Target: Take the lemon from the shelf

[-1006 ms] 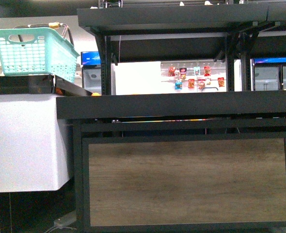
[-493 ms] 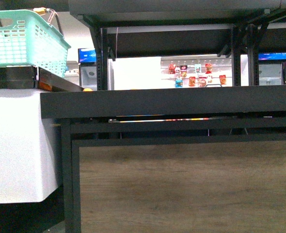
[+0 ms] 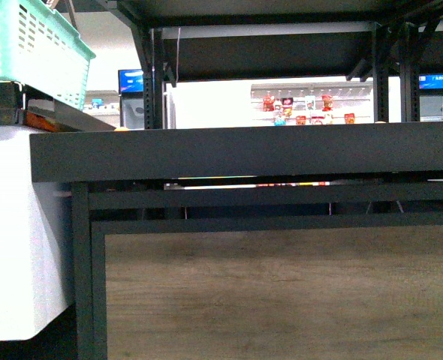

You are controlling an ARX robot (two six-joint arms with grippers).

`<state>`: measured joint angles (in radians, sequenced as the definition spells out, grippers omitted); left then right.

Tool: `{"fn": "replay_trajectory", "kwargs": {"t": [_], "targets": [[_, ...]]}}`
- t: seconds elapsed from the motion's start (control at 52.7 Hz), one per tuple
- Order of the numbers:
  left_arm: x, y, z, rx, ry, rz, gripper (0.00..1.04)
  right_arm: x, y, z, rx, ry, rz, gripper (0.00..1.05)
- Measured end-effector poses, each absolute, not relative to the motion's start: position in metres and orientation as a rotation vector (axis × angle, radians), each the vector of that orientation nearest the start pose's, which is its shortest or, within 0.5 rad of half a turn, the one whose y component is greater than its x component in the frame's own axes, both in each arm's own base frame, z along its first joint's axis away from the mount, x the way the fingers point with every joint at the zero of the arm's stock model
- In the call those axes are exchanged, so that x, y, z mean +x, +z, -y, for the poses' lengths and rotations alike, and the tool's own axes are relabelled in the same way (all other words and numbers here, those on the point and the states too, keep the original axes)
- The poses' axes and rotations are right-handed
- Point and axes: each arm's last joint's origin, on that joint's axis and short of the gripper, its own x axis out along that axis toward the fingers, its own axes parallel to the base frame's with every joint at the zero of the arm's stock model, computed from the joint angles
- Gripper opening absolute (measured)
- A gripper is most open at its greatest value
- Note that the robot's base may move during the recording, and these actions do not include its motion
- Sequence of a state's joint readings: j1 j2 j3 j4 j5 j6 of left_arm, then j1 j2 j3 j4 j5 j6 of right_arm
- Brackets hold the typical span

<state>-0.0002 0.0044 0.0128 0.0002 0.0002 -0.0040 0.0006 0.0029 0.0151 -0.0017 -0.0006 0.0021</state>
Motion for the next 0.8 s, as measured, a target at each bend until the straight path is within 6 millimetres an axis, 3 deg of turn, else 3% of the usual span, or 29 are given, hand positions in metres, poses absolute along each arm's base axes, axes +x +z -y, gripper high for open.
{"fn": "replay_trajectory", "kwargs": {"t": [0.797], "targets": [[0.0972,0.1675,0.0,-0.004,0.0,0.009,0.97,0.0969,0.1683,-0.0001,0.002,0.001,0.01,0.97]]}}
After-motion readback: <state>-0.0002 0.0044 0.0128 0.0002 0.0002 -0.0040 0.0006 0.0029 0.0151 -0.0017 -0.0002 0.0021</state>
